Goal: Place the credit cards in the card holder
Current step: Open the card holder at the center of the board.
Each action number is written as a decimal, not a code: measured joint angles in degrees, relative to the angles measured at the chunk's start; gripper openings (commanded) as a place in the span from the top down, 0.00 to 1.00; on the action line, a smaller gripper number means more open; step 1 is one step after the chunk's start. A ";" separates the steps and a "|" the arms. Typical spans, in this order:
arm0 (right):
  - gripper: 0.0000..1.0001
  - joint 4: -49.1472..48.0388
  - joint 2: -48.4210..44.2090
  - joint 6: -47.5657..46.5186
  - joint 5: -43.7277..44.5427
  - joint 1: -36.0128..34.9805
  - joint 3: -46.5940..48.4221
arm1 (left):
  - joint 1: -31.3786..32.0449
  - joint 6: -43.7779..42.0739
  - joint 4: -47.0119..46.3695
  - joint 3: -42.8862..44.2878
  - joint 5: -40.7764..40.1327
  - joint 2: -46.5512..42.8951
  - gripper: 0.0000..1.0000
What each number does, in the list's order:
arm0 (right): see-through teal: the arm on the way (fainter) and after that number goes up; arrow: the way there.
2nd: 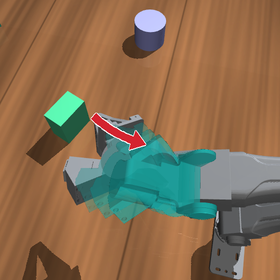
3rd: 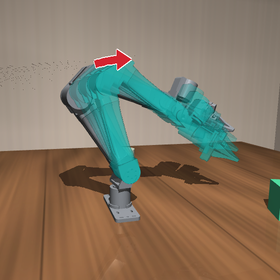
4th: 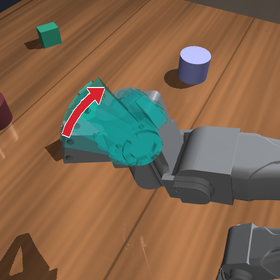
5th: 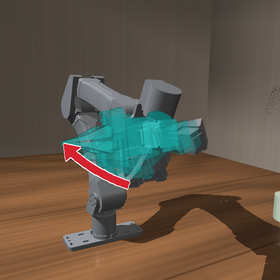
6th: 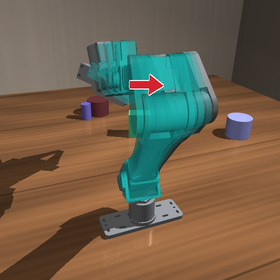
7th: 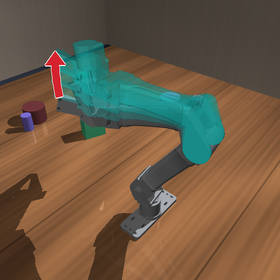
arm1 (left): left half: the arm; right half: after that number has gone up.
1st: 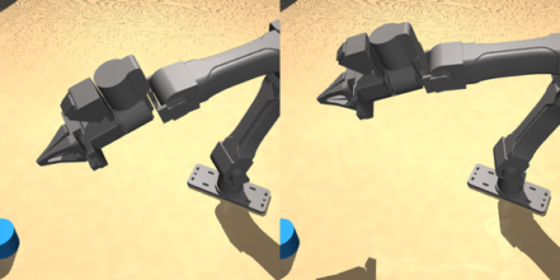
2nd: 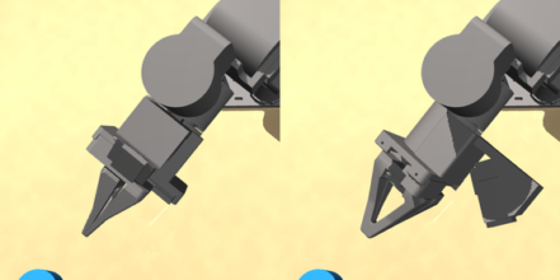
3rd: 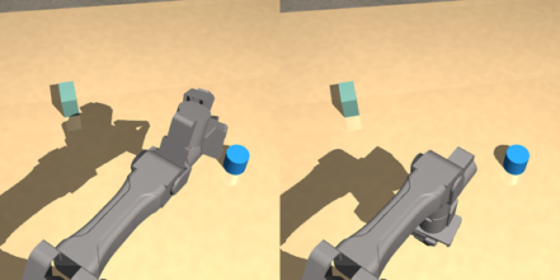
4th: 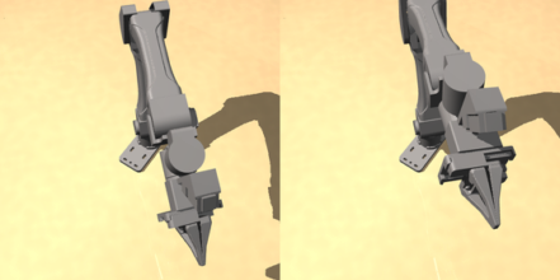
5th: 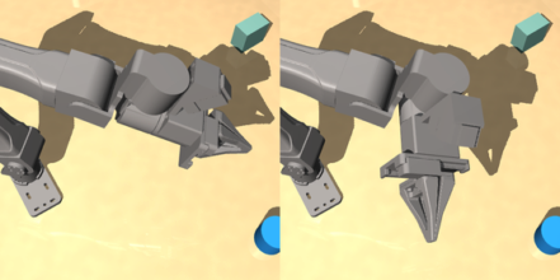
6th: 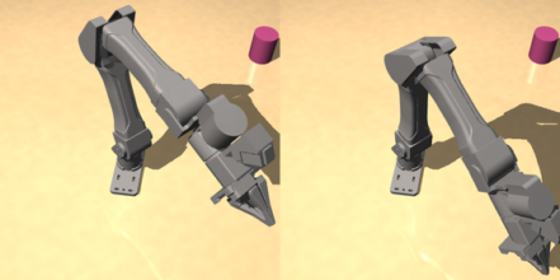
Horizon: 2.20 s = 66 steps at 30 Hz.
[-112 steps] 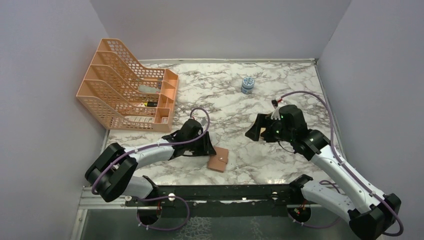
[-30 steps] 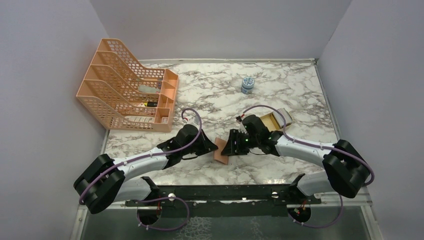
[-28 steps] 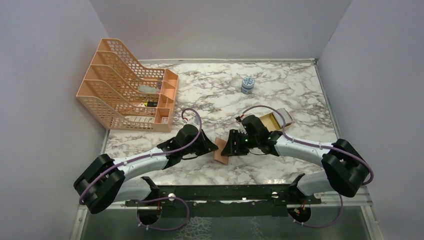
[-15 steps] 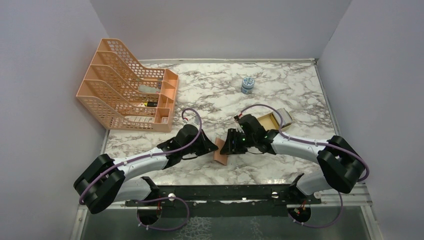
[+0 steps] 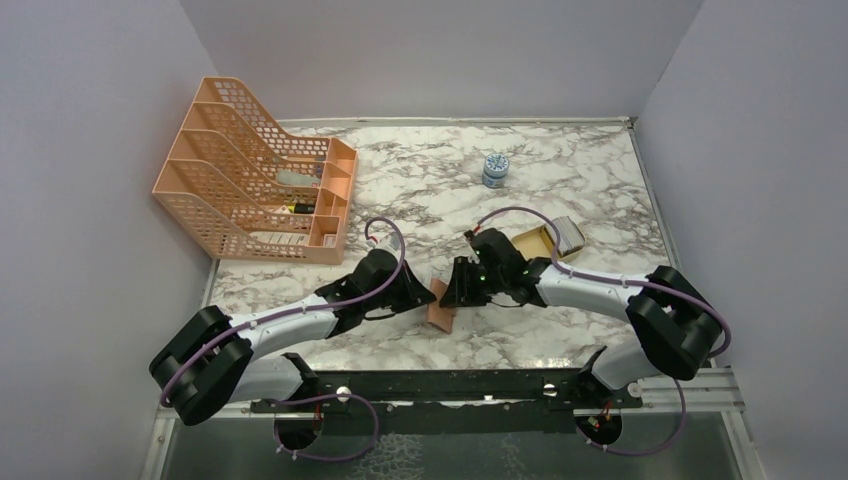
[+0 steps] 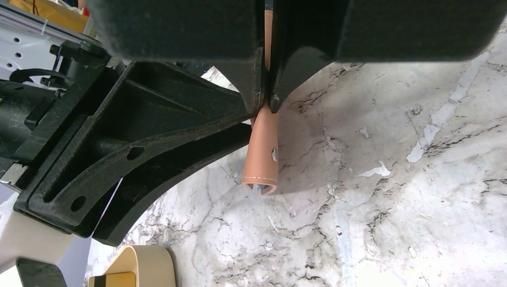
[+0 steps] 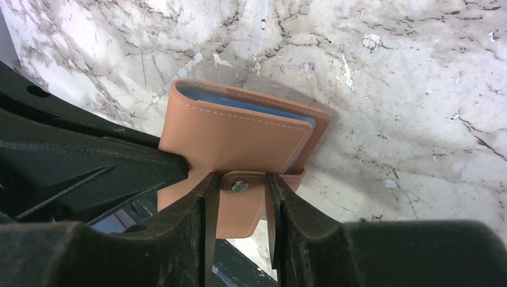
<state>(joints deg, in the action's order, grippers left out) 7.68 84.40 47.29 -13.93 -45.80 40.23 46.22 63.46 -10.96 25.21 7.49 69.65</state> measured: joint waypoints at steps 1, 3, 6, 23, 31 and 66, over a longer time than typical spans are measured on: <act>0.70 0.00 0.00 0.00 0.13 0.00 0.00 | 0.00 -0.07 0.04 0.00 0.00 0.00 1.00; 0.74 -0.02 0.00 0.04 0.22 -0.02 0.00 | 0.04 -0.20 0.17 0.00 0.00 0.00 1.00; 0.80 -0.24 -0.24 0.02 0.33 -0.39 -0.13 | 0.04 -0.24 0.26 0.00 0.02 0.00 1.00; 0.99 3.41 -7.10 -1.53 6.23 -0.74 -5.35 | 0.48 -0.81 -0.15 -0.66 -0.11 -2.16 1.00; 0.99 10.75 -10.88 -2.58 13.14 -0.74 -4.46 | 0.48 -2.67 1.66 -0.50 -1.40 -2.25 1.00; 0.99 12.28 -23.52 -3.37 8.61 -0.81 0.57 | 0.46 -11.37 18.18 6.49 -9.31 -11.80 0.31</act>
<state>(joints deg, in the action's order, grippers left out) 19.97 60.88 43.92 -5.32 -46.61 40.80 46.68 52.10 7.22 31.70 -1.83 57.84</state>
